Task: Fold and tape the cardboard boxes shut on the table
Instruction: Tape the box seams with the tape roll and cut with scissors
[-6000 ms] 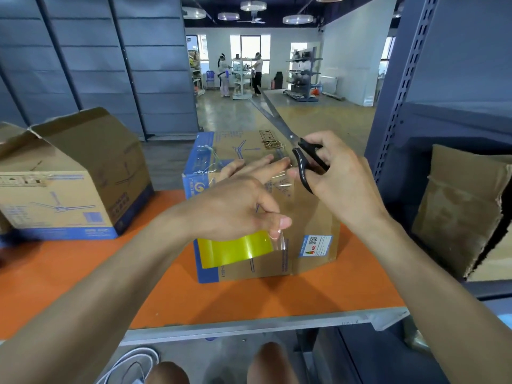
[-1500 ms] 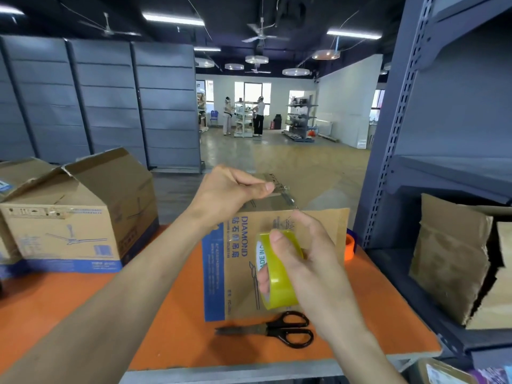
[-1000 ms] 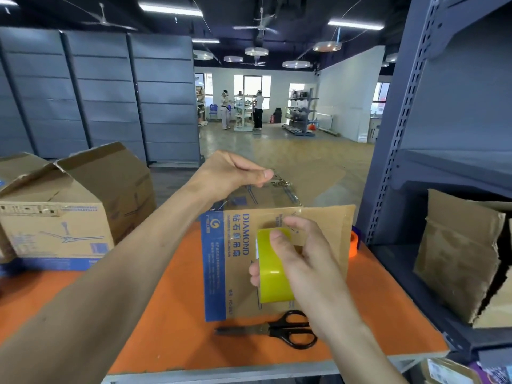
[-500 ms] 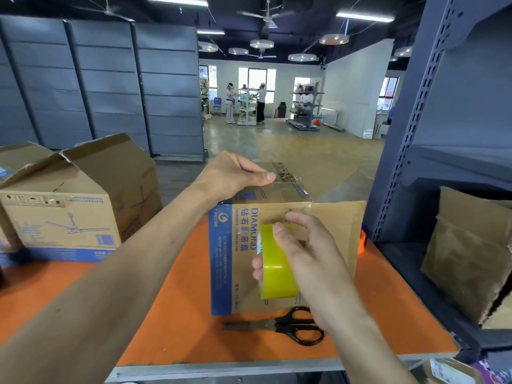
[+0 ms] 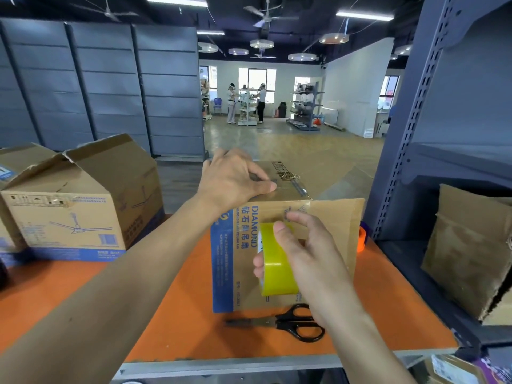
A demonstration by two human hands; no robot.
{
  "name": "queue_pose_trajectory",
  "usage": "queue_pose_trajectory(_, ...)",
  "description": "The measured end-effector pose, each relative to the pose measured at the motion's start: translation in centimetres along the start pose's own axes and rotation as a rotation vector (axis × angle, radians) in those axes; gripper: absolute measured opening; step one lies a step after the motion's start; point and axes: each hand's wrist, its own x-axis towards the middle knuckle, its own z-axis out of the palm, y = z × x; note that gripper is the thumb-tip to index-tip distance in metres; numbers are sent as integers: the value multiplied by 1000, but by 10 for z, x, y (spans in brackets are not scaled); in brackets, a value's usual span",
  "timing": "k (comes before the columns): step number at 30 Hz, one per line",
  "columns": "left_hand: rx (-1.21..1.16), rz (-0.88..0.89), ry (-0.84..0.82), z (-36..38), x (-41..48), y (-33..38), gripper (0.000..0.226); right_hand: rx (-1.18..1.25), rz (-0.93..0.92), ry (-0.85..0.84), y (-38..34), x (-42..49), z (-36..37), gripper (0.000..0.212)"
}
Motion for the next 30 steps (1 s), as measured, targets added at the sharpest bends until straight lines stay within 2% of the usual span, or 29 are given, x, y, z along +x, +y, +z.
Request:
queue_pose_trajectory(4, 120, -12, 28, 2, -1, 6, 21, 0, -7, 14, 0, 1, 1, 30)
queue_pose_trajectory(5, 172, -14, 32, 2, 1, 8, 27, 1, -7, 15, 1, 1, 1, 30)
queue_pose_trajectory(8, 310, -71, 11, -3, 8, 8, 71, 19, -6, 8, 2, 0, 1, 31)
queue_pose_trajectory(9, 295, -85, -5, -5, 10, 6, 70, 17, -10, 7, 3, 0, 1, 31)
queue_pose_trajectory(11, 239, -60, 6, -6, 6, 5, 46, 3, -14, 8, 4, -2, 0, 31)
queue_pose_trajectory(13, 270, 53, 144, -4, 0, 4, 19, -2, -9, 8, 4, -2, 1, 29)
queue_pose_trajectory(15, 204, 215, 258, -1, -8, 4, 5, 4, -11, 13, 4, -3, 1, 30)
queue_pose_trajectory(16, 120, 300, 237, -2, -11, 2, 8, 12, -18, 20, 4, -3, 1, 31)
queue_pose_trajectory(18, -1, 412, 33, -5, -18, 0, 22, 11, -37, 32, 5, -2, 1, 31)
queue_pose_trajectory(20, -10, 454, -183, -6, -24, -1, 29, -9, -51, 39, 7, -2, 2, 29)
queue_pose_trajectory(21, 4, 462, -230, -5, -25, -2, 30, -24, -53, 38, 8, -2, 3, 28)
queue_pose_trajectory(30, 298, 395, -290, -1, -26, -6, 55, -59, -49, 1, 9, -2, 3, 35)
